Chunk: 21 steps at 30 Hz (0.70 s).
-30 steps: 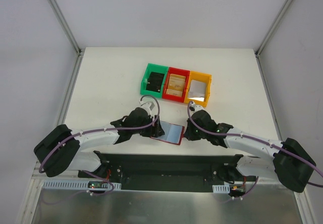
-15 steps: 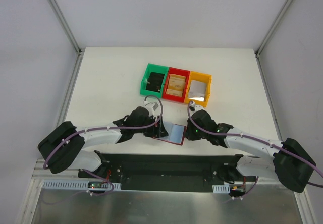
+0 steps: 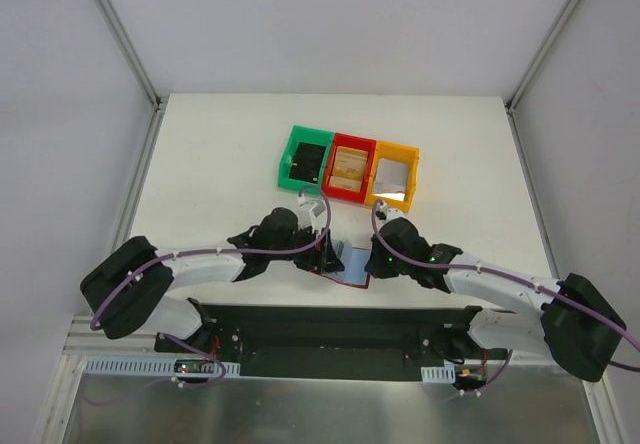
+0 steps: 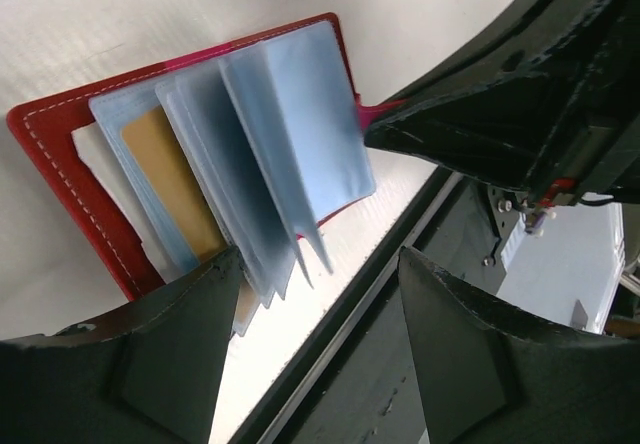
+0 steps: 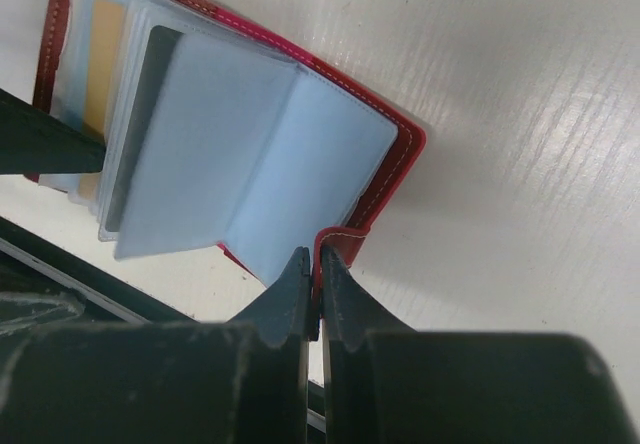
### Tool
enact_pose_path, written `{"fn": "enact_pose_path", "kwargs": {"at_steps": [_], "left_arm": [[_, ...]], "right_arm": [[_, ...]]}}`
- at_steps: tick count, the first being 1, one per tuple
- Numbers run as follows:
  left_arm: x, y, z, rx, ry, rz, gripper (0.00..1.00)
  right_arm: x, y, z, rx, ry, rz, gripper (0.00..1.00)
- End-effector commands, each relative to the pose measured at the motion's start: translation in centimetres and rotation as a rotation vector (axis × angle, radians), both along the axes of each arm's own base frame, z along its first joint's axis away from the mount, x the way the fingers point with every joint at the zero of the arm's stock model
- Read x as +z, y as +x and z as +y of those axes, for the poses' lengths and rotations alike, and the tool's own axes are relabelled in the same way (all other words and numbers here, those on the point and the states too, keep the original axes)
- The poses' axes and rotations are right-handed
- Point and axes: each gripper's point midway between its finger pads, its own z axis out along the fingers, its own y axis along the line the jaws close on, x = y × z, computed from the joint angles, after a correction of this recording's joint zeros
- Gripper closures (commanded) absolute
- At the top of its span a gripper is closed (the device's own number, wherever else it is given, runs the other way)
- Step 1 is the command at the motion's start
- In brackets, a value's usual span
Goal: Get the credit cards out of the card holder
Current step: Remove the credit card from the card holder.
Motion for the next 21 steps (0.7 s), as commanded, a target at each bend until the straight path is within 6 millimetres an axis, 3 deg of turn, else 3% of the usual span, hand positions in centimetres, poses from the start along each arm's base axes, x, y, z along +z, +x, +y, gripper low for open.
{"fn": "enact_pose_path", "kwargs": {"at_steps": [1, 16, 21], "left_arm": [[2.8, -0.8, -2.5, -0.120, -0.092, -0.062, 0.37], [4.0, -1.0, -3.7, -0.174, -0.126, -0.079, 0.36], [4.0, -0.3, -3.0, -0.115, -0.115, -0.110, 0.36]], "right_arm": [[0.4, 0.0, 0.6, 0.020, 0.029, -0.004, 1.00], [0.4, 0.0, 0.7, 0.025, 0.023, -0.004, 1.00], [0.5, 0.0, 0.5, 0.020, 0.025, -0.007, 1.00]]}}
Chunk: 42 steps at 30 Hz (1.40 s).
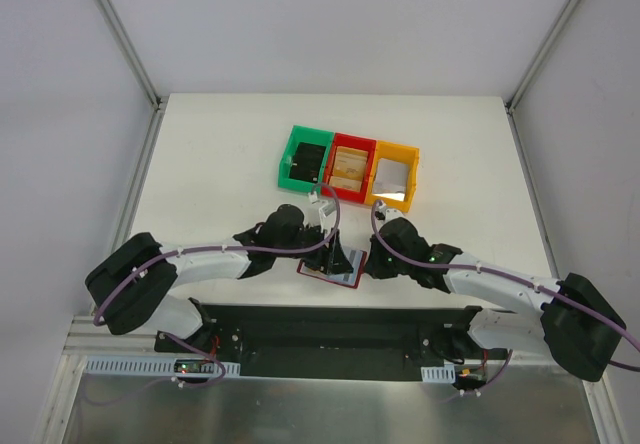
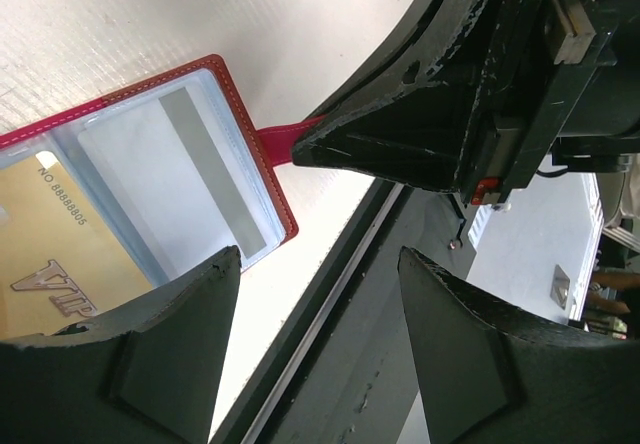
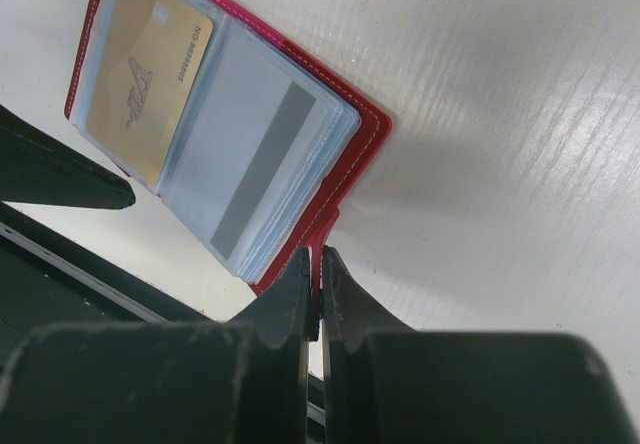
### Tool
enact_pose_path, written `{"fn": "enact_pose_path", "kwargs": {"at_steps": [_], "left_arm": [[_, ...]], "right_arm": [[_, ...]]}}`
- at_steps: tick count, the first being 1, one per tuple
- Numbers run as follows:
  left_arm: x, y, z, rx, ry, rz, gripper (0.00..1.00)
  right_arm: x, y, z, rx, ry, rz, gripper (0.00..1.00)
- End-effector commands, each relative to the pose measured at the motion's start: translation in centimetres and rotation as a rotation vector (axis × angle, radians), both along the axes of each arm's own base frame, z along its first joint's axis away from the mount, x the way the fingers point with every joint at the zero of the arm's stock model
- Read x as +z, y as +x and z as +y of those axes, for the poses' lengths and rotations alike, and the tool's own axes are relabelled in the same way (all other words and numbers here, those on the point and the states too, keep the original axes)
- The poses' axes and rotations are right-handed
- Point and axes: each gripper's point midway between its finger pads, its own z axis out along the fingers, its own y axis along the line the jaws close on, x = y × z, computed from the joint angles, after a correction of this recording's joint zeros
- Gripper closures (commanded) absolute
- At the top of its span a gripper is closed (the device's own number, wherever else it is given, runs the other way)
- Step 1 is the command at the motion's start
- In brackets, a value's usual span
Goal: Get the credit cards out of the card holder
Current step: Remove the credit card from the card holder.
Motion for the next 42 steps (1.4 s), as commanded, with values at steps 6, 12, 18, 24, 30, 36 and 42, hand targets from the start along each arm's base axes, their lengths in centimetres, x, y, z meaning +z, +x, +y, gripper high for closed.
{"fn": "enact_pose_path", "kwargs": {"at_steps": [6, 12, 18, 24, 30, 36, 42], "left_arm": [[0.7, 2.7, 2.3, 0.200, 0.022, -0.096, 0.36], [-1.3, 4.2, 5.0, 0.322, 0.092, -0.051, 0.37], [-2.5, 3.7, 5.0, 0.308, 0.110, -0.011, 0.39], [-2.3, 3.8, 5.3, 0.322, 0.099, -0.024, 0.40], [-1.0, 4.0, 6.0, 0.350, 0.094, -0.068, 0.40], [-0.5, 4.0, 6.0, 0.353, 0.072, -0.068, 0.41], [-0.8, 3.7, 5.9, 0.348, 0.058, -0.050, 0.43]], "right_arm": [[0.1, 0.3, -0.8, -0.021, -0.004, -0.013, 0.99], [0.0, 0.6, -2.0, -0.045, -0.019, -0.013, 0.95], [-0.1, 1.1, -2.6, -0.058, -0.034, -0.008, 0.80], [0.4, 2.0, -3.7, -0.067, -0.072, -0.018, 0.54], [4.4, 3.3, -6.5, -0.119, -0.140, -0.112, 0.40], [8.8, 2.7, -1.7, -0.004, 0.128, -0.150, 0.50], [5.2, 0.7, 1.8, 0.081, 0.151, -0.027, 0.64]]}}
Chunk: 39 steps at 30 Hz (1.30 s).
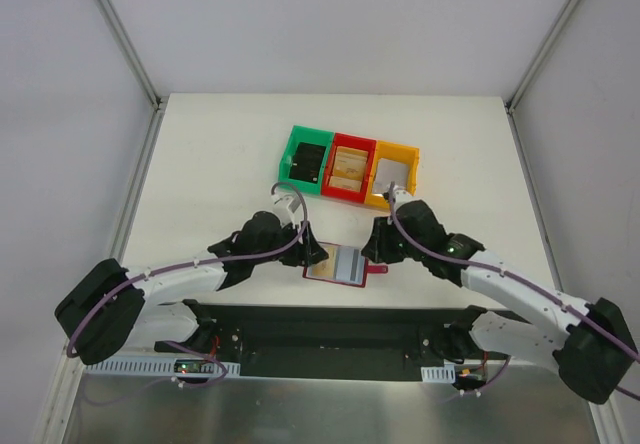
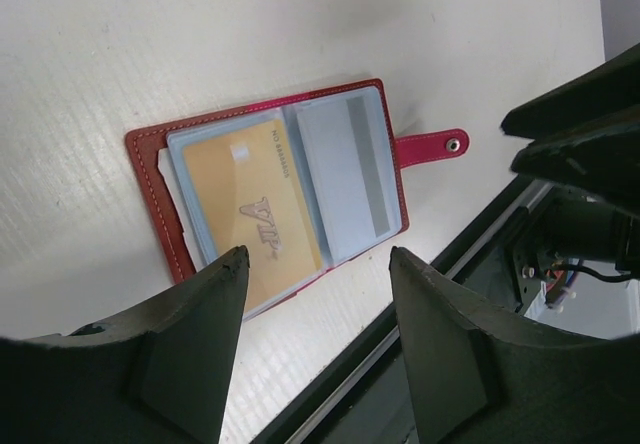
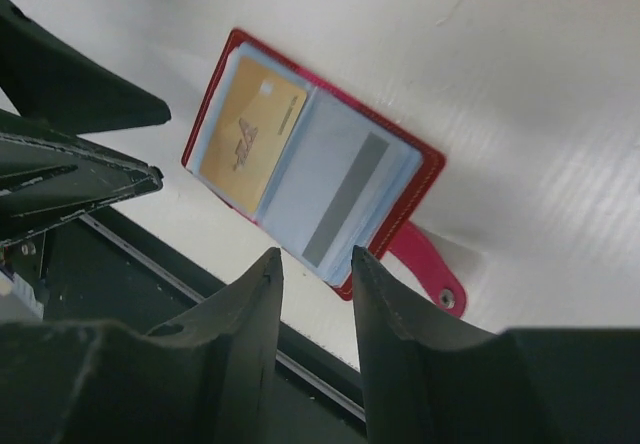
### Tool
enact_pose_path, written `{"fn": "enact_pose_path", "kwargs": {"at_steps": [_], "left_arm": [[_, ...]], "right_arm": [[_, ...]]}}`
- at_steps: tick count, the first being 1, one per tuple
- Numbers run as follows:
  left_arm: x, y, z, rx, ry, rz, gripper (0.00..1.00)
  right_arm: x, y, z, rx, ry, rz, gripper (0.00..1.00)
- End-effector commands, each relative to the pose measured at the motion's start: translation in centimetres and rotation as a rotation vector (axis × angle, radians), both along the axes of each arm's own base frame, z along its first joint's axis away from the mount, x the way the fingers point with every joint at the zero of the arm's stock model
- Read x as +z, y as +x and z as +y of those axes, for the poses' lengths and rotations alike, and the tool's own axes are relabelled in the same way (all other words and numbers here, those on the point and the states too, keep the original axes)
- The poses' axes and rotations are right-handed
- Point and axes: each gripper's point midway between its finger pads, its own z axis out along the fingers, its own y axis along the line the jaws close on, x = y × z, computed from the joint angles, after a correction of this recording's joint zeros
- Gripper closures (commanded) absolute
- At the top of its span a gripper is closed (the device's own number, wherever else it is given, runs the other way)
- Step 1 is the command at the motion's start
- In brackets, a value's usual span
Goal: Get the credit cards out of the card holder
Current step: Remove the credit card from the card holder.
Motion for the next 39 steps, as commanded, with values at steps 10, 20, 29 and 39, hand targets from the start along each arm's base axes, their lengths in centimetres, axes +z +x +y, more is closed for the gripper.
{"fn": "enact_pose_path", "kwargs": {"at_steps": [10, 20, 29, 39], "left_arm": [[1.4, -1.2, -2.1, -0.112, -0.144, -0.008, 0.44], [-1.6, -0.3, -1.1, -0.024, -0.068, 0.083, 0.55], [-2.9, 0.2, -0.4, 0.037, -0.041, 0.108, 0.62], [-5.1, 0.2, 0.4, 0.073, 0.030, 0.157, 0.73]], "right_arm": [[-4.4, -2.8, 6.8, 0.142, 0.196, 0.175, 0.61], [-5.0, -1.6, 8.0, 0.100, 0.218, 0.179, 0.54], [-5.7, -0.8, 8.6, 0.058, 0.224, 0.192, 0.50], [-6.2, -0.4, 8.7, 0.032, 0.220, 0.194, 0.52]]}}
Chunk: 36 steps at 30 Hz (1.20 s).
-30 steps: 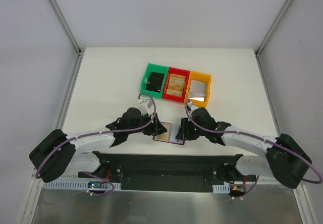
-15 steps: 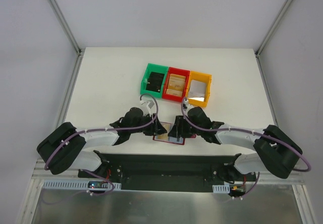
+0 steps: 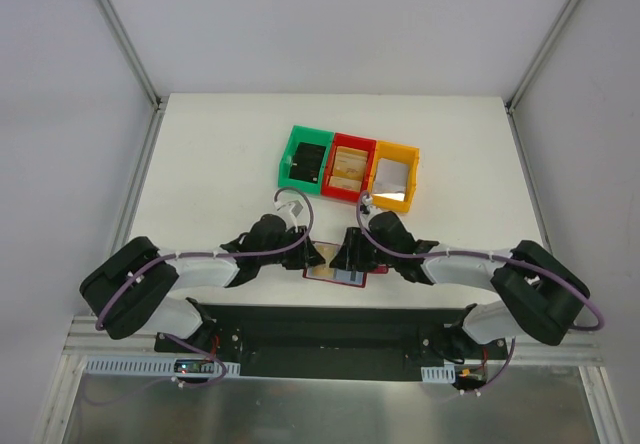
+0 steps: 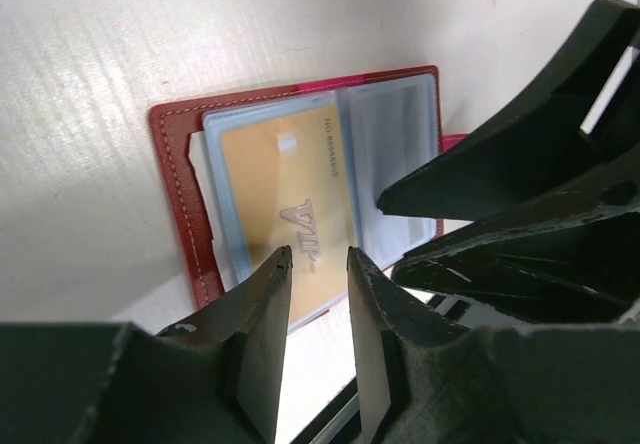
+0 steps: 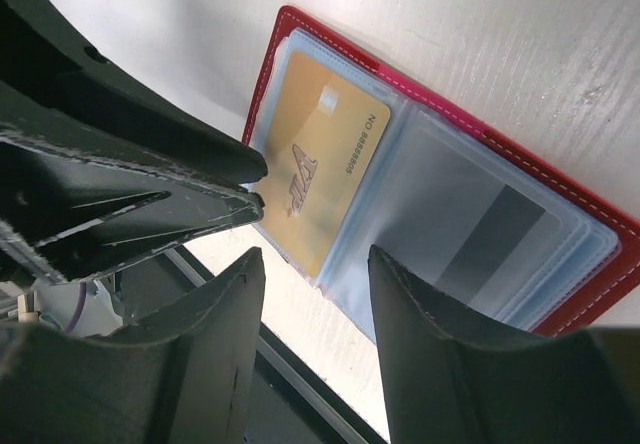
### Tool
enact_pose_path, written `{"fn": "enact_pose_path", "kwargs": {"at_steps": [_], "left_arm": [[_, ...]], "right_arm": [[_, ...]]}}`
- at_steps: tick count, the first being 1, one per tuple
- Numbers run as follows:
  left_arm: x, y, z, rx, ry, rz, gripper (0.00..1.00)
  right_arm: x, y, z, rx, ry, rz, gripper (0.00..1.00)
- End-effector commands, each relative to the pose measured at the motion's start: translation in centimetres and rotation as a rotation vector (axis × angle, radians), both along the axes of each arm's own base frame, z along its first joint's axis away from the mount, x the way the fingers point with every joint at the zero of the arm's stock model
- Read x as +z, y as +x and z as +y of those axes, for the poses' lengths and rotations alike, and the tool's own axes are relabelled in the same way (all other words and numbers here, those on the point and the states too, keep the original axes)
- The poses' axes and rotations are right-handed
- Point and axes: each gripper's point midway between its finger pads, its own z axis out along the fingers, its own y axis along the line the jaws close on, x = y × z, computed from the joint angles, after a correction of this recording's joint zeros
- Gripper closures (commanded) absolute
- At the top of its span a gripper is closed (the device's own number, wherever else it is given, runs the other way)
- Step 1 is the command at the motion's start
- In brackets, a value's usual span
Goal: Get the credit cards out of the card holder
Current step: Remove the credit card from the card holder.
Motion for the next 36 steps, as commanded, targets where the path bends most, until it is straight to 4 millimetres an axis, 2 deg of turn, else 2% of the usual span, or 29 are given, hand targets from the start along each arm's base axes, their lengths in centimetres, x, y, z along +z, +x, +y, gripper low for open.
{"fn": "enact_pose_path", "kwargs": {"at_steps": [1, 7, 16, 29, 36], "left_arm": [[-1.4, 0.3, 0.9, 0.045, 0.044, 0.032, 0.74], [-2.1, 0.4, 1.2, 0.058, 0.069, 0.042, 0.81], [-2.4, 0.2, 1.2, 0.054, 0.076, 0.052, 0.86], [-2.8, 0.0, 1.6, 0.062, 0.085, 0.063, 0.88], [-2.6, -0.2, 1.8, 0.068, 0.081, 0.063, 0.86]], "right_arm": [[1.1, 1.2, 0.9, -0.028, 0.028, -0.038, 0.52], [2.2, 1.0, 1.0, -0.013, 0.032, -0.076, 0.52], [2.4, 1.0, 1.7, -0.003, 0.011, -0.090, 0.52], [0.9, 1.3, 2.3, -0.017, 0.018, -0.058, 0.53], [1.4, 1.6, 2.6, -0.030, 0.050, -0.070, 0.54]]}}
